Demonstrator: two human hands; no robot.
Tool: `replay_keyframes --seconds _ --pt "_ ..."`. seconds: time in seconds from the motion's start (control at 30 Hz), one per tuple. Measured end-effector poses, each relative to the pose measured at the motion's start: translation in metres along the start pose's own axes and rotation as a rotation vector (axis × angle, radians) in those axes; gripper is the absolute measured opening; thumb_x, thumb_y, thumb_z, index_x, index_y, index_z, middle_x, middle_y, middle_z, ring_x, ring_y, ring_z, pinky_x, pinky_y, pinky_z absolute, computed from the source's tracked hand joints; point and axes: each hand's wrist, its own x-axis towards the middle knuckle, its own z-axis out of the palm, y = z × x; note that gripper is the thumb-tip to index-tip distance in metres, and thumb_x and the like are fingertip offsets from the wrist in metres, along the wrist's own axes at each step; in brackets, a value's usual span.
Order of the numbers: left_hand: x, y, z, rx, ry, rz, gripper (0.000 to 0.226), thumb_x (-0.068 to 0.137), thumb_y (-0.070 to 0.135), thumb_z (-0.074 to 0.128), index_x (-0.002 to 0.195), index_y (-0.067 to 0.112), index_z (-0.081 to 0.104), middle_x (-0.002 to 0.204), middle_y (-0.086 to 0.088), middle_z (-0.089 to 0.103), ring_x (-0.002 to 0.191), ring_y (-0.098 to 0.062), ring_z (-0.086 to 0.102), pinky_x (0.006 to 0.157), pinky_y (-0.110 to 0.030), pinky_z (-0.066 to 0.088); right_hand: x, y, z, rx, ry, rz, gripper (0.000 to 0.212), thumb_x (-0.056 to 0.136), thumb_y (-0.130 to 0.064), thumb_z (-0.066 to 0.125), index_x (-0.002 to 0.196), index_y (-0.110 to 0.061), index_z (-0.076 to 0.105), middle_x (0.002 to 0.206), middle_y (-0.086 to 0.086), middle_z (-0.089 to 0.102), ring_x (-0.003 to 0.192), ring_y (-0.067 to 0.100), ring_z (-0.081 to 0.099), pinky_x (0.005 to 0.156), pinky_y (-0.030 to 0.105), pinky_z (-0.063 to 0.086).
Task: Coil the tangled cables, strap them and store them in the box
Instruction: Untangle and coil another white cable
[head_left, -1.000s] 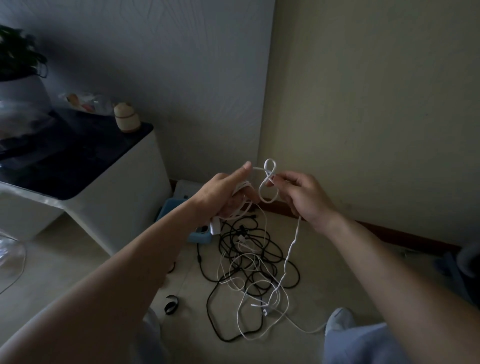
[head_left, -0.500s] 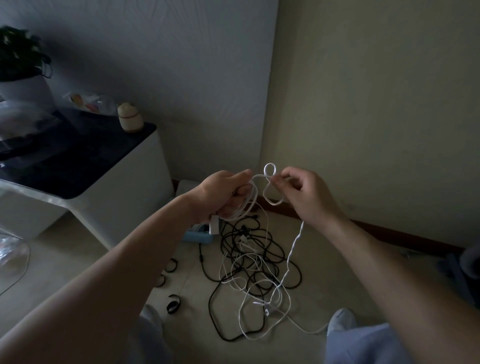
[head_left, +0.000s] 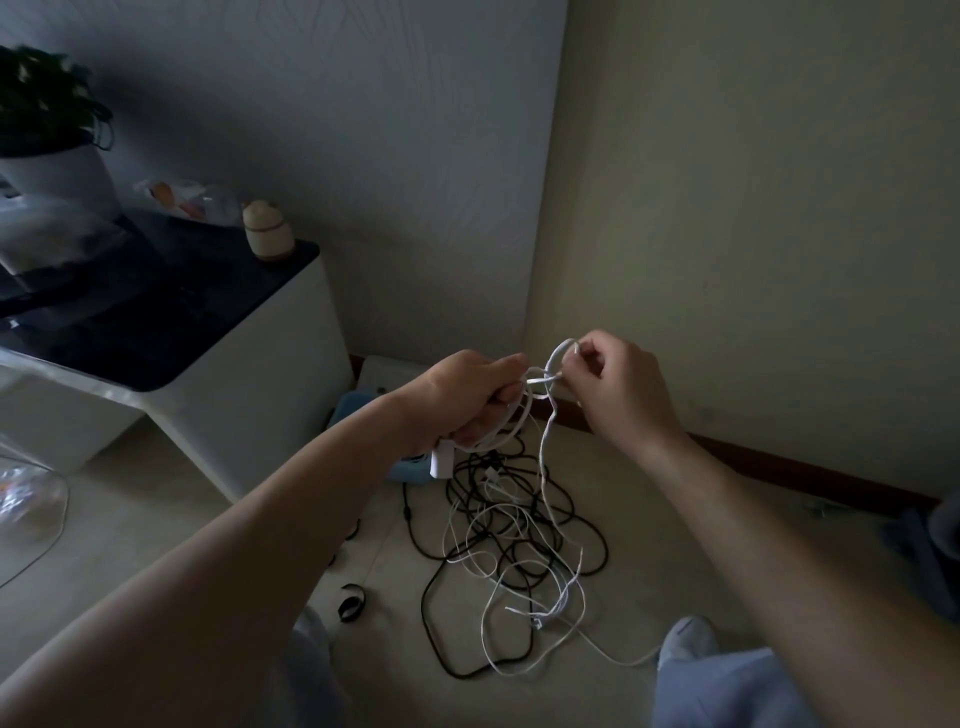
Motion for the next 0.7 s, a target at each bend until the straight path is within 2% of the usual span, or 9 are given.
replay_keyframes --seconds 0.07,0.17,0.33,0.4,0.47,0.57,0.63,0.7 --pt "0.000 0.001 0.001 -0.009 0.006 -0.003 0.050 0.108 0.037 0.037 0.063 0.016 0.041 0.045 0.003 0.030 0.034 -0.010 0.021 0.036 -0.014 0.021 0.000 0.002 0.000 0.119 -0.073 0.051 0.024 0.098 -0.024 0.055 0.076 -0.017 0.060 0.069 0.001 0.072 0.064 0.018 0.070 0.060 0.035 0.058" --pt "0.001 0.001 0.000 0.035 0.038 -0.005 0.050 0.107 0.039 0.040 0.062 0.017 0.042 0.046 0.001 0.031 0.036 -0.012 0.021 0.037 -0.016 0.022 -0.001 0.002 -0.001 0.354 -0.177 0.143 0.025 0.099 -0.021 0.050 0.076 -0.021 0.060 0.076 0.006 0.076 0.072 0.022 0.076 0.067 0.050 0.062" --pt "0.002 -0.003 -0.006 0.238 0.099 -0.022 0.052 0.102 0.040 0.044 0.054 0.021 0.042 0.046 0.001 0.034 0.035 -0.015 0.025 0.041 -0.017 0.025 -0.001 -0.005 -0.003 0.620 -0.313 0.299 0.017 0.087 -0.022 0.044 0.074 -0.020 0.053 0.083 0.016 0.076 0.080 0.032 0.076 0.060 0.035 0.058" --pt "0.001 -0.003 -0.007 0.240 0.057 -0.011 0.056 0.103 0.045 0.044 0.053 0.022 0.038 0.047 -0.002 0.033 0.036 -0.015 0.024 0.040 -0.016 0.025 -0.002 -0.005 -0.002 0.562 -0.319 0.285 0.026 0.096 -0.016 0.047 0.073 -0.019 0.058 0.080 0.011 0.075 0.078 0.030 0.074 0.064 0.042 0.059" --pt "-0.001 -0.001 -0.009 0.224 0.009 -0.014 0.059 0.103 0.049 0.045 0.051 0.023 0.035 0.049 -0.003 0.030 0.037 -0.015 0.022 0.039 -0.015 0.025 -0.002 -0.008 -0.001 0.575 -0.276 0.288 0.034 0.099 -0.010 0.052 0.069 -0.020 0.065 0.066 0.002 0.067 0.067 0.024 0.067 0.065 0.045 0.060" --pt "-0.004 0.001 -0.010 0.164 -0.049 -0.061 0.057 0.100 0.048 0.053 0.052 0.023 0.037 0.050 0.001 0.025 0.038 -0.013 0.020 0.041 -0.016 0.022 -0.001 -0.013 -0.003 0.819 -0.247 0.351 0.036 0.098 -0.010 0.056 0.066 -0.016 0.070 0.063 0.005 0.063 0.061 0.020 0.065 0.061 0.037 0.061" --pt "-0.004 0.002 -0.010 0.131 -0.081 -0.084 0.053 0.100 0.044 0.054 0.055 0.021 0.038 0.050 0.002 0.026 0.038 -0.011 0.020 0.040 -0.017 0.020 -0.002 -0.014 -0.006 0.927 -0.261 0.364 0.038 0.099 -0.011 0.056 0.066 -0.016 0.072 0.067 0.006 0.067 0.064 0.019 0.068 0.060 0.030 0.059" --pt "-0.004 0.002 -0.009 0.112 -0.082 -0.110 0.056 0.102 0.041 0.049 0.049 0.024 0.038 0.048 0.004 0.027 0.036 -0.010 0.021 0.039 -0.016 0.019 -0.002 -0.013 -0.008 0.981 -0.283 0.357 0.036 0.098 -0.010 0.056 0.067 -0.015 0.074 0.072 0.009 0.070 0.068 0.019 0.071 0.060 0.027 0.057"
